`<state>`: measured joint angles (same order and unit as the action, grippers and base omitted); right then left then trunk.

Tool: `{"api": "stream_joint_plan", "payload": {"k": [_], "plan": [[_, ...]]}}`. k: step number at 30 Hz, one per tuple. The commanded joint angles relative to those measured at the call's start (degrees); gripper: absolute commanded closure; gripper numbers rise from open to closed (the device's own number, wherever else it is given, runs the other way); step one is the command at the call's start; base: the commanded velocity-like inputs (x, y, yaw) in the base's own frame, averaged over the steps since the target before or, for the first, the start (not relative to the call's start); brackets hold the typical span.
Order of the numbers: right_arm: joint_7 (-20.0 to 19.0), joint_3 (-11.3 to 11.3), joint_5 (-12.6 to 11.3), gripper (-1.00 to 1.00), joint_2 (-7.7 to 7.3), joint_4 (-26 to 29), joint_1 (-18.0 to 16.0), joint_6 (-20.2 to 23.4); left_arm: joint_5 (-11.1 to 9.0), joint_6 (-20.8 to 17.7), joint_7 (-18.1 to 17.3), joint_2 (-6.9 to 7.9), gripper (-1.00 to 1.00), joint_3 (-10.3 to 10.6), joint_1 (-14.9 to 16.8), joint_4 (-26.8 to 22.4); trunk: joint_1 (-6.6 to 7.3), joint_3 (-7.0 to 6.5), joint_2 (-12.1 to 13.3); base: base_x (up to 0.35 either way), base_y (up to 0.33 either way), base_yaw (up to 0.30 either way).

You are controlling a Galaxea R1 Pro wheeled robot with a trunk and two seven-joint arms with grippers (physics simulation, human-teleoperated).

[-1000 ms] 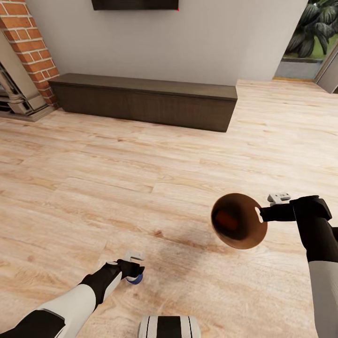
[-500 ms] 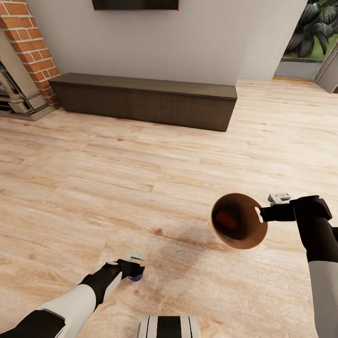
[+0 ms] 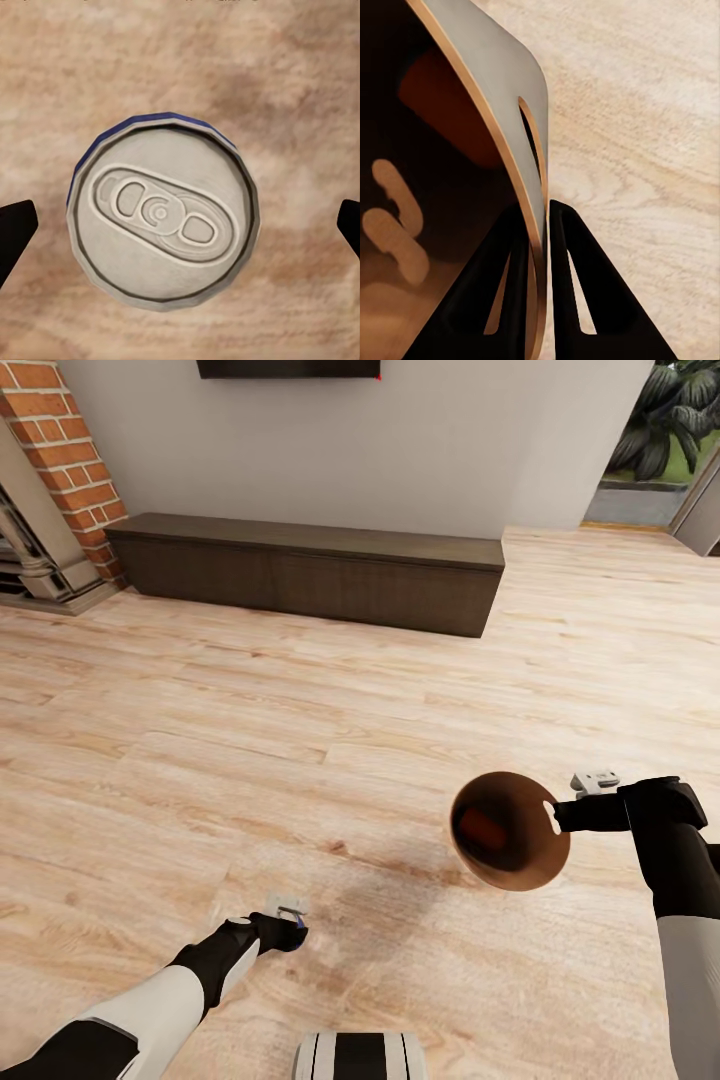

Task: Put the three can of soda from the living room inside the tash can in the kitchen.

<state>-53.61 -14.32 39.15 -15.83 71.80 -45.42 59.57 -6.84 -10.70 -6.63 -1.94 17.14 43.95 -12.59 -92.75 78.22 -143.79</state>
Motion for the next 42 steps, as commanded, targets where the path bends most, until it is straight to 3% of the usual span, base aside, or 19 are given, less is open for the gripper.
{"api": "stream_joint_plan", "payload": {"k": [1,27,36,42], "plan": [[-0.36,-0.01,-1.01,1.0,0.01,0.01,-0.02,0.43,0.0,0.02,-0.01,0.0,-1.0,-0.02,0.0,-0.01,0.01,-0.01,0.0,-0.001,0.0,0.0],[-0.36,0.03,-1.0,1.0,0.04,0.05,-0.02,0.43,-0.03,0.07,-0.06,0.01,-1.0,-0.06,0.0,-0.51,0.01,-0.01,0.0,0.036,0.0,0.0],[-0.42,-0.27,-1.08,1.0,0.32,3.61,0.6,0.43,-0.02,0.0,-0.05,0.01,-1.0,-0.02,0.0,-0.38,0.01,-0.01,0.0,0.0,0.0,0.0],[-4.26,-0.58,-0.74,1.0,0.14,5.02,0.82,0.43,-0.01,-0.02,-0.05,0.01,-1.0,-0.01,0.0,-0.27,0.01,-0.01,0.0,0.0,0.0,0.0]]}}
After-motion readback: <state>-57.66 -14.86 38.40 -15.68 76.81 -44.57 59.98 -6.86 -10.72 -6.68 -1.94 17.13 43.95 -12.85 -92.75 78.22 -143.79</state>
